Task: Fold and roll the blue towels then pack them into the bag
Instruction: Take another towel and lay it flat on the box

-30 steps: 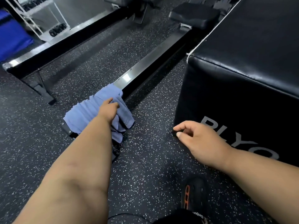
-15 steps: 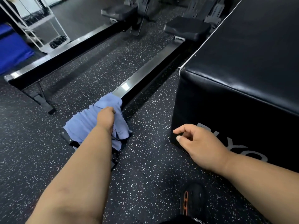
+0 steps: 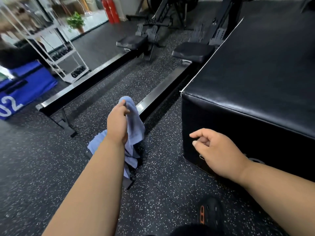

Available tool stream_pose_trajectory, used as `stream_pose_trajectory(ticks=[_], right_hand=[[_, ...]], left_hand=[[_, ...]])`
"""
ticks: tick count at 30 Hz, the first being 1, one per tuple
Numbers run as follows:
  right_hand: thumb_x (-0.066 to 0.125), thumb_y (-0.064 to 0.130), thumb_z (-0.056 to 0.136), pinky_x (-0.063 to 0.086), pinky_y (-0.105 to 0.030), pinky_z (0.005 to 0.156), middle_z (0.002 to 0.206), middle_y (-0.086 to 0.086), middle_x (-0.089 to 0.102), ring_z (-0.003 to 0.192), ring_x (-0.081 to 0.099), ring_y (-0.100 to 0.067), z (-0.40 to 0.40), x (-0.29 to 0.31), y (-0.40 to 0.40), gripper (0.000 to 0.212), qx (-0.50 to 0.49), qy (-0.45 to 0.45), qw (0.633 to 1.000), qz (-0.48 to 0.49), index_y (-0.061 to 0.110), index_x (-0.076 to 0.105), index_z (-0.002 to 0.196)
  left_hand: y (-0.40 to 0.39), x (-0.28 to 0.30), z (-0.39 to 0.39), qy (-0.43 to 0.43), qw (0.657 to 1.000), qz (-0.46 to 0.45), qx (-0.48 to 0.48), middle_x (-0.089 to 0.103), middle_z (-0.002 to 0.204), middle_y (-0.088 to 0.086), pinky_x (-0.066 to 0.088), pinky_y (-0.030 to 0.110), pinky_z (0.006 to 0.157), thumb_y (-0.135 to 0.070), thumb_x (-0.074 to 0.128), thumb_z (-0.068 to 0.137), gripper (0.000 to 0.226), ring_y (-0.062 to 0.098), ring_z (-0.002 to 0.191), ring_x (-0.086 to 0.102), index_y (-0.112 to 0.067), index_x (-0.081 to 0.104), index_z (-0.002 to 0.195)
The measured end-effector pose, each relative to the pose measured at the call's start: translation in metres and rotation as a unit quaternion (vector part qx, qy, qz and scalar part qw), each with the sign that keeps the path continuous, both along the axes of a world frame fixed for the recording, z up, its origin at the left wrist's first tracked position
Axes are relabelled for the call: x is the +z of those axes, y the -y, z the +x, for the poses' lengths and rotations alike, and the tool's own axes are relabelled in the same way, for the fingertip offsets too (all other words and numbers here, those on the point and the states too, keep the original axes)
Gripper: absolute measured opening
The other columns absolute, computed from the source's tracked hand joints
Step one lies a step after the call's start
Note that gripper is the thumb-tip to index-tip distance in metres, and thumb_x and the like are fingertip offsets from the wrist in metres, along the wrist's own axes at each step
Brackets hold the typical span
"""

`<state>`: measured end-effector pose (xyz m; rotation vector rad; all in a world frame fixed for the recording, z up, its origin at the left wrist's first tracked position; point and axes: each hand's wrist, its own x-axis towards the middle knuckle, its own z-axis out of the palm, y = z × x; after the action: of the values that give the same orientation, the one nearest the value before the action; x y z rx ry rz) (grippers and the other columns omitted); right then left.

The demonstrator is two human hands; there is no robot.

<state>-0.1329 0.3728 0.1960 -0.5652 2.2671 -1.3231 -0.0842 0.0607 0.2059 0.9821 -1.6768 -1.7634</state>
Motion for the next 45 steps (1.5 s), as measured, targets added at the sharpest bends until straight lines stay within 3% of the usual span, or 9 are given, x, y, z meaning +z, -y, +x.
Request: stream_pose_trajectory(ticks=[2, 5, 9, 12, 20, 26, 32, 42, 45], right_hand=[[0.064, 0.03, 0.101, 0.055, -0.036, 0.063, 0.085, 0.016, 0.069, 0.06, 0.063, -0.006, 0.001, 0.013, -0.011, 0.015, -0.021, -0.01, 1.0, -0.019, 0.043, 0.068, 0.109], [0.064, 0.026, 0.101, 0.05, -0.029, 0.058, 0.088, 0.011, 0.07, 0.057, 0.06, -0.005, 0.006, 0.033, -0.035, 0.019, -0.063, -0.009, 0.996, -0.056, 0.042, 0.068, 0.11], [0.064, 0.024, 0.102, 0.048, -0.021, 0.053, 0.087, 0.011, 0.069, 0.056, 0.059, -0.004, 0.013, 0.063, -0.073, 0.02, -0.1, -0.01, 0.991, -0.085, 0.041, 0.067, 0.111], [0.065, 0.022, 0.101, 0.047, -0.023, 0.055, 0.086, 0.013, 0.068, 0.054, 0.056, -0.003, 0.02, 0.089, -0.104, 0.019, -0.135, -0.03, 0.985, -0.099, 0.039, 0.068, 0.11], [0.071, 0.035, 0.097, 0.047, -0.01, 0.077, 0.108, 0.015, 0.071, 0.092, 0.067, 0.002, 0.048, 0.161, -0.207, 0.025, -0.19, -0.067, 0.969, -0.143, 0.044, 0.067, 0.119], [0.072, 0.048, 0.094, 0.056, -0.03, 0.097, 0.117, 0.016, 0.07, 0.104, 0.068, -0.001, 0.068, 0.199, -0.286, 0.043, -0.21, -0.077, 0.961, -0.162, 0.042, 0.062, 0.135], [0.064, 0.041, 0.099, 0.045, -0.036, 0.068, 0.071, 0.01, 0.058, 0.065, 0.051, -0.01, 0.09, 0.218, -0.347, 0.027, -0.219, -0.103, 0.962, -0.126, 0.016, 0.066, 0.087], [0.055, 0.035, 0.098, 0.034, -0.041, 0.078, 0.083, 0.0, 0.044, 0.081, 0.04, -0.017, 0.124, 0.243, -0.402, 0.025, -0.22, -0.047, 0.945, -0.238, 0.015, 0.048, 0.083], [0.057, 0.024, 0.098, 0.032, -0.039, 0.072, 0.079, -0.002, 0.037, 0.075, 0.038, -0.016, 0.13, 0.247, -0.411, 0.026, -0.229, -0.005, 0.921, -0.315, 0.018, 0.042, 0.077]], left_hand=[[-0.024, 0.032, 0.005, -0.014, 1.0, -0.011, -0.02, 0.07, 0.089, -0.012, 0.047, 0.041, 0.092, -0.025, 0.058, 0.084, 0.022, 0.014, 0.106, 0.054, -0.032, 0.077, 0.092], [-0.071, 0.084, 0.012, -0.03, 0.993, -0.046, -0.103, 0.072, 0.113, 0.005, 0.049, 0.045, 0.108, -0.022, 0.052, 0.082, 0.027, 0.013, 0.112, 0.059, -0.024, 0.074, 0.096], [-0.143, 0.144, 0.025, -0.083, 0.977, -0.036, -0.192, 0.069, 0.07, -0.006, 0.051, 0.012, 0.066, 0.003, 0.034, 0.098, 0.044, -0.003, 0.065, 0.064, -0.015, 0.068, 0.078], [-0.188, 0.173, 0.033, -0.098, 0.969, -0.047, -0.221, 0.068, 0.086, -0.019, 0.048, 0.021, 0.087, 0.006, 0.037, 0.094, 0.056, -0.006, 0.081, 0.063, -0.033, 0.072, 0.076], [-0.308, 0.225, 0.04, -0.176, 0.93, -0.066, -0.317, 0.076, 0.127, 0.0, 0.052, 0.026, 0.095, -0.003, 0.046, 0.084, 0.05, 0.014, 0.122, 0.068, -0.015, 0.075, 0.122], [-0.396, 0.243, 0.054, -0.167, 0.893, -0.052, -0.415, 0.07, 0.136, 0.011, 0.041, 0.044, 0.112, -0.016, 0.046, 0.079, 0.058, 0.028, 0.135, 0.059, -0.011, 0.075, 0.129], [-0.458, 0.249, 0.075, -0.16, 0.867, -0.054, -0.468, 0.072, 0.133, 0.009, 0.041, 0.043, 0.11, -0.016, 0.045, 0.079, 0.057, 0.028, 0.133, 0.06, -0.009, 0.075, 0.127], [-0.521, 0.263, 0.111, -0.075, 0.861, -0.042, -0.501, 0.071, 0.135, -0.005, 0.044, 0.038, 0.109, -0.039, 0.068, 0.049, 0.084, 0.014, 0.125, 0.066, -0.024, 0.07, 0.132], [-0.531, 0.25, 0.122, -0.045, 0.845, -0.05, -0.53, 0.072, 0.132, -0.013, 0.042, 0.037, 0.11, -0.032, 0.061, 0.069, 0.057, 0.009, 0.126, 0.064, -0.032, 0.073, 0.125]])
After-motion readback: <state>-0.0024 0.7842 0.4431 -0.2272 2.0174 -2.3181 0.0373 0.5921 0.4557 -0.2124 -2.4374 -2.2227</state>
